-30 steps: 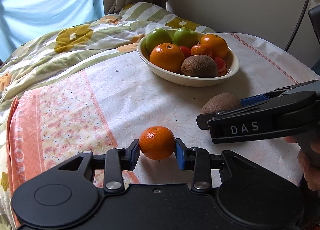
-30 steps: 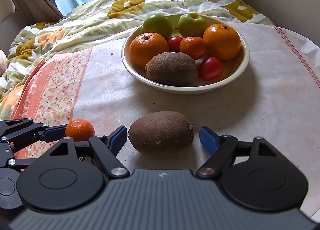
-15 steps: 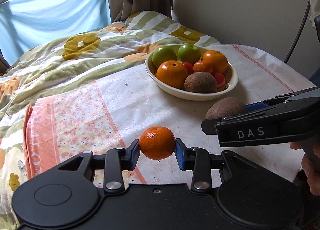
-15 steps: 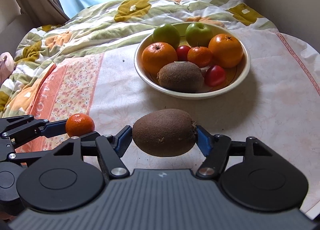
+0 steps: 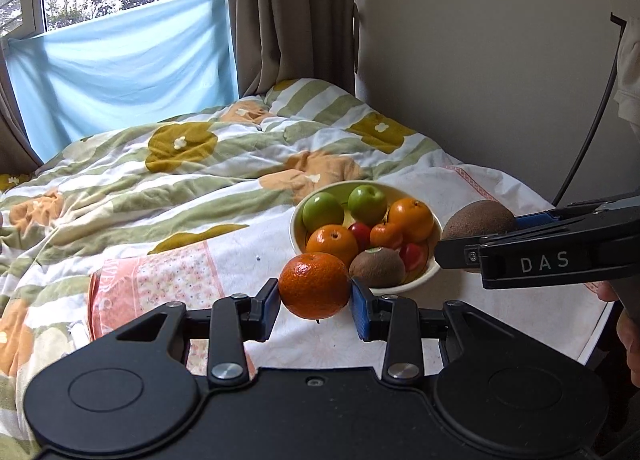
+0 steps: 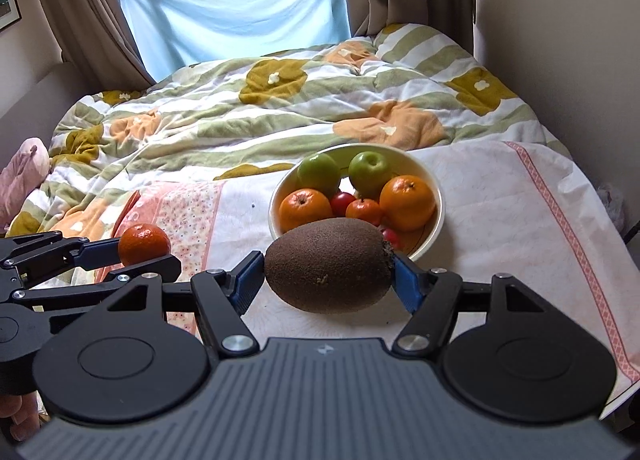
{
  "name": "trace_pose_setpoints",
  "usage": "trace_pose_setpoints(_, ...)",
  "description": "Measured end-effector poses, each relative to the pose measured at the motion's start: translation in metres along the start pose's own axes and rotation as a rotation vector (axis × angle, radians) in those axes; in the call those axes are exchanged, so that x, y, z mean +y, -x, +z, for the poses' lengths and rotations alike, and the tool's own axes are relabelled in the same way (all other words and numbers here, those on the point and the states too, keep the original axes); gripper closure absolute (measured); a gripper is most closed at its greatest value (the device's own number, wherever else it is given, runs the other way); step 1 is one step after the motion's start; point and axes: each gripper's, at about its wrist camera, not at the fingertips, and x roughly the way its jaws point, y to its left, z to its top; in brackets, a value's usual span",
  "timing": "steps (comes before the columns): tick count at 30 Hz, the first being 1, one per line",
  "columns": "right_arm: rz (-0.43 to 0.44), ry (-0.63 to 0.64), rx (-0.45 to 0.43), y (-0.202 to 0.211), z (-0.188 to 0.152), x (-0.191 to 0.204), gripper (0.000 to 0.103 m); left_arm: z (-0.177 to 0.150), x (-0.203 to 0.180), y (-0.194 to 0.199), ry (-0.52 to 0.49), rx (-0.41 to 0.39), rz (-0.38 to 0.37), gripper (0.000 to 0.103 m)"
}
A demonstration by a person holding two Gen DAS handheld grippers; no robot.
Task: Organize fruits
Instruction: 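Carry the small orange and kiwi into the duck bowl and open both tools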
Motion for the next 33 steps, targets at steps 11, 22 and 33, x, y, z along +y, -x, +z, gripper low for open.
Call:
trace_pose_setpoints(11,0.061,0.064,-0.002,-0.026,0.048,-0.061,0.020,0.045,-0.032,-0.044,0.050,-0.003,0.055,0.062)
trace_pose_setpoints(22,0.146,0.125,0.065,-0.093,0.087,-0.113,0.020,0.072,-0.051,-0.122,0.102,0.073,0.118,0.062)
trace_pose_setpoints(33,0.218,0.150,0.128,-0.143,0.102,-0.128,0.020,0.075,-0.056,-0.185,0.136,0.163,0.144,0.062)
